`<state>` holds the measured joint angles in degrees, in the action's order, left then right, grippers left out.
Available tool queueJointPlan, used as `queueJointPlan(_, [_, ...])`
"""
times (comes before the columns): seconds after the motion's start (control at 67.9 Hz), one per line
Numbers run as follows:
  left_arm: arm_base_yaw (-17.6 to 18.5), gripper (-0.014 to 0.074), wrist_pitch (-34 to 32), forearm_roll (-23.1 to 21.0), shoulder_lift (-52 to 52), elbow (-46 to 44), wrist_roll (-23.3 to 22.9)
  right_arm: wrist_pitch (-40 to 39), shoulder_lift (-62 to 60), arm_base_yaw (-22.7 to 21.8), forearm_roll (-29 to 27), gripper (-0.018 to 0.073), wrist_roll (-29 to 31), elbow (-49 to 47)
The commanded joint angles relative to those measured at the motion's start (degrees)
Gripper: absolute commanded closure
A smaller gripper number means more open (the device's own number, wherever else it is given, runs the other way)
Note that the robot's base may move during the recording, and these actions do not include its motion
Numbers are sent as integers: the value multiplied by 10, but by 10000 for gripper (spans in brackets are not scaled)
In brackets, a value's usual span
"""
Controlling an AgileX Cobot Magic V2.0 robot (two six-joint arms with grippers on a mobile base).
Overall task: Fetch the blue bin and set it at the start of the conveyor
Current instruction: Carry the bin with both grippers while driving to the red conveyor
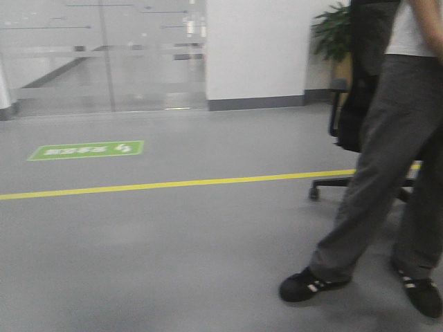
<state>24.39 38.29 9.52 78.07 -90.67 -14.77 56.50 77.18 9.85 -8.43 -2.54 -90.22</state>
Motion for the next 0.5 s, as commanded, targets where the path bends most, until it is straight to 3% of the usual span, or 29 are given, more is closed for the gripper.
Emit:
queueJointPlan(0.0, [3, 708, -43, -23, -8, -4, -5, -21, -5, 0, -3, 711, 19, -6])
queueJointPlan(0.486, [3, 708, -43, -23, -8, -4, -5, -21, -5, 0, -3, 711, 19, -6])
